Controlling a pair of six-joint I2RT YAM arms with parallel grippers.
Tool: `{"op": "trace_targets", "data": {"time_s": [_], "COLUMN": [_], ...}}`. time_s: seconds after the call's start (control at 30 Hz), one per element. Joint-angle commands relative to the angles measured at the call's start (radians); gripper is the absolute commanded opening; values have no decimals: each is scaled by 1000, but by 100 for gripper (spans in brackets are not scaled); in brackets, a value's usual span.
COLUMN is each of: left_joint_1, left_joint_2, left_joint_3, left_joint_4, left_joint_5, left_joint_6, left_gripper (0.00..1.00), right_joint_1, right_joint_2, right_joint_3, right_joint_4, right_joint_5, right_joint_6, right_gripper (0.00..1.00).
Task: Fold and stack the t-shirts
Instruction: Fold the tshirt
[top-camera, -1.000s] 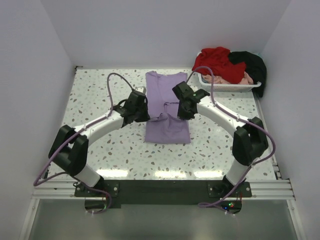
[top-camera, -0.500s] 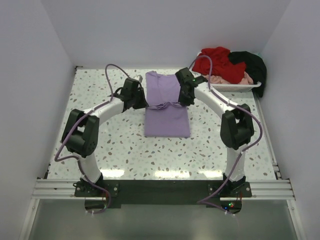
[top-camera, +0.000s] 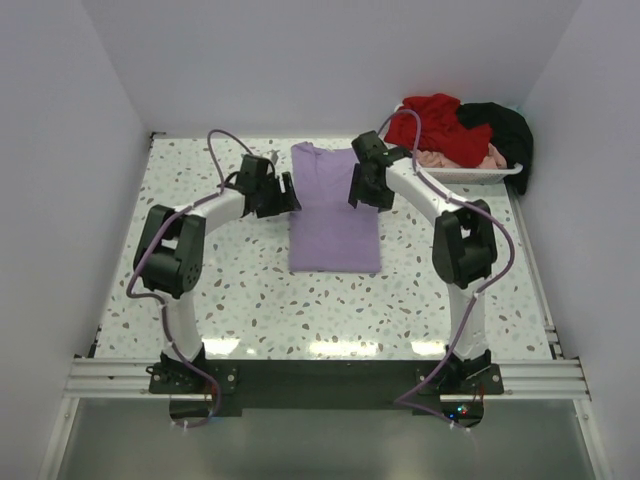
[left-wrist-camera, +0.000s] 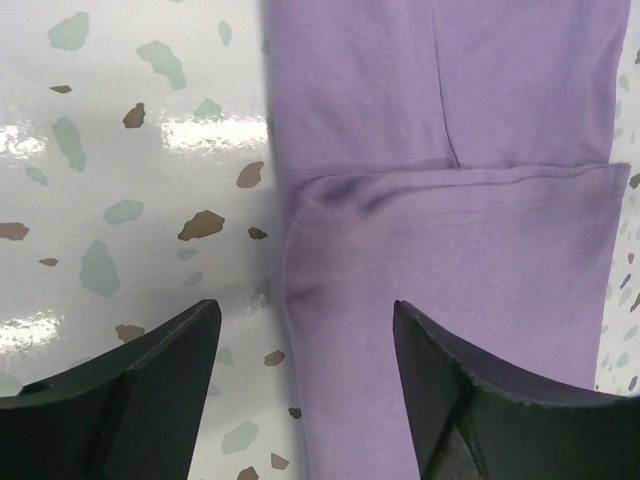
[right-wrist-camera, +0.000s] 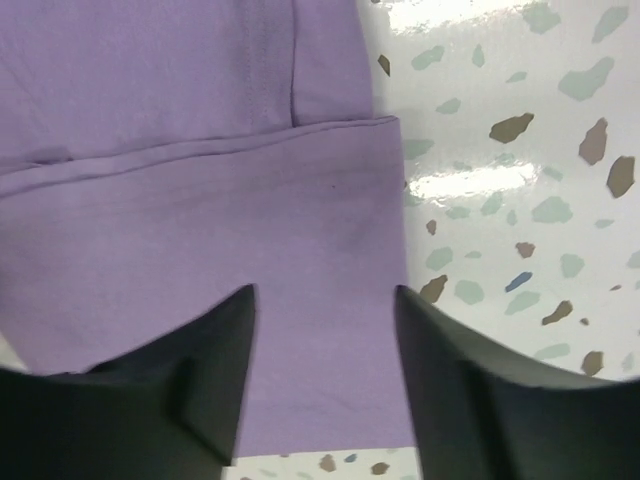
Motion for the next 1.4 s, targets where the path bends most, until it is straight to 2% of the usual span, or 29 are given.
{"op": "trace_targets", "data": {"time_s": [0.0,0.03,0.1,0.2,0.33,0.53,0.63,0.83,1.0,1.37], "left_joint_1": [17,17,15,17,17,15,15,12,-6,-46], "left_joint_2": [-53,-63,-94,-122,-142,-194,-232,-292,-339,-395], "left_joint_3": [33,19,0,-50,-122,-221,-275,-376,-456,-511], "left_joint_4": [35,43,52,58,49,43,56,87,102,104], "left_joint_5": [-10,-10,4,32,76,95,116,153,167,149], "left_joint_6": [23,26,38,56,75,101,102,89,79,67], "left_gripper": [76,81,83,83,78,66,63,62,59,59], "right_joint_1": [0,-2,0,-3,-3,-2,-2,0,1,4], "right_joint_2": [-15,-28,-41,-67,-99,-173,-216,-340,-420,-435], "right_joint_3": [59,54,46,10,-82,-251,-341,-541,-690,-796], "right_joint_4": [-4,-3,3,14,45,123,166,224,262,307], "right_joint_5": [-16,-14,-9,-19,-60,-132,-157,-175,-189,-213], "right_joint_6": [-18,-18,-21,-23,-10,28,56,120,149,155], "right_gripper": [68,73,80,80,79,74,71,68,61,47]}}
